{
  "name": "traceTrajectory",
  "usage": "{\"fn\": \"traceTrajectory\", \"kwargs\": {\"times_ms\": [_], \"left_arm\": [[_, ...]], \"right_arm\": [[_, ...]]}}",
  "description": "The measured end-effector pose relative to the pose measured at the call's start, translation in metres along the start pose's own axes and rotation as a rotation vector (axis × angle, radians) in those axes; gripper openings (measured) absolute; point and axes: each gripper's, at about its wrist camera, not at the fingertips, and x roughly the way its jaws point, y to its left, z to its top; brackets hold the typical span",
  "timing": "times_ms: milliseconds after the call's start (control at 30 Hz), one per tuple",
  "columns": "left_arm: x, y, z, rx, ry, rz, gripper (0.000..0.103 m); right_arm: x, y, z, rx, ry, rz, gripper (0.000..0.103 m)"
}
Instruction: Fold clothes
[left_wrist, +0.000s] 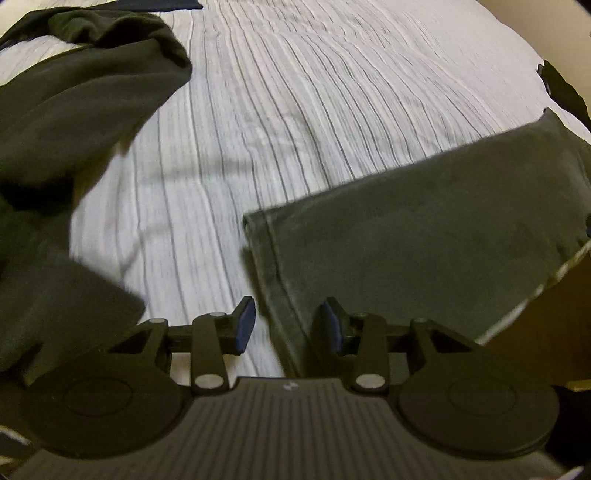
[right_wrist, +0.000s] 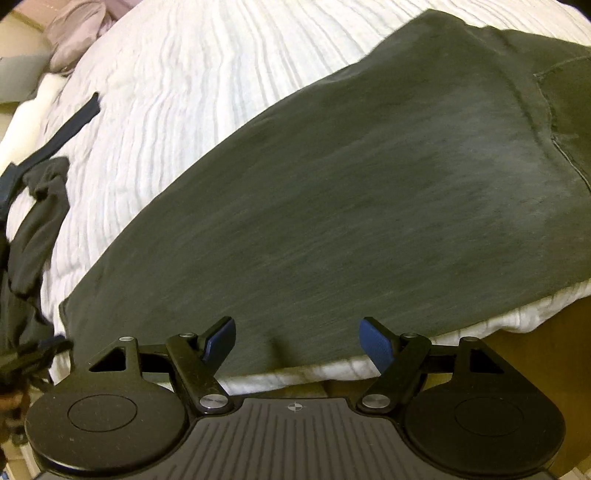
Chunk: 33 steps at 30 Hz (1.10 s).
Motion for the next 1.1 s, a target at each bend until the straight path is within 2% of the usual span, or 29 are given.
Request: {"fn": "traceTrajectory", "kwargs": {"times_ms": [33,67,133,300,400,467,567,667,733,833,967,1100], "left_arm": [[0.001,0.001,0.006,0.009,-0.017,0.002,0.012],[0.001,0.003,0.011,0.018,-0.035,0.005,0.006],[0.001,0.006,0.023,0.036,-0.071,0.01,0.005],[0.01,0.01,0.024,0.082,-0.067,0.033,0.007],[-0.006,0.017,0.022,0.042,-0.142,0.06,0.0],[-0.019,0.023,0.022,0.0,-0.195,0.068,0.0],[-0.02,0.035,0.024,-0.035,-0.179,0.041,0.0],[-0.017,0.042,0.019,-0.061,-0.139,0.004,0.011],[-0.017,0.044,0.01,-0.09,-0.123,-0.036,0.034],[-0.012,0.039,-0.003,-0.103,-0.083,-0.076,0.038],[-0.007,0.027,-0.022,-0.039,-0.048,-0.024,0.038],[-0.027,0.02,-0.055,-0.105,-0.078,-0.108,0.042]], "right_arm": [[0.0,0.003,-0.001,-0.006,0.001,0.0,0.077],[0.001,0.005,-0.002,-0.01,0.002,-0.001,0.077],[0.003,0.007,-0.005,-0.011,0.007,-0.007,0.077],[0.005,0.008,-0.008,-0.003,0.013,-0.015,0.077],[0.007,0.012,-0.009,-0.006,0.017,-0.011,0.077],[0.009,0.016,-0.01,-0.015,0.018,-0.005,0.077],[0.013,0.02,-0.011,-0.022,0.025,-0.003,0.077],[0.018,0.025,-0.013,-0.033,0.036,0.0,0.077],[0.019,0.03,-0.014,-0.049,0.038,0.008,0.077],[0.023,0.044,-0.015,-0.095,0.043,0.021,0.077],[0.033,0.065,-0.018,-0.177,0.063,0.033,0.077],[0.037,0.088,-0.023,-0.293,0.077,0.048,0.077]]}}
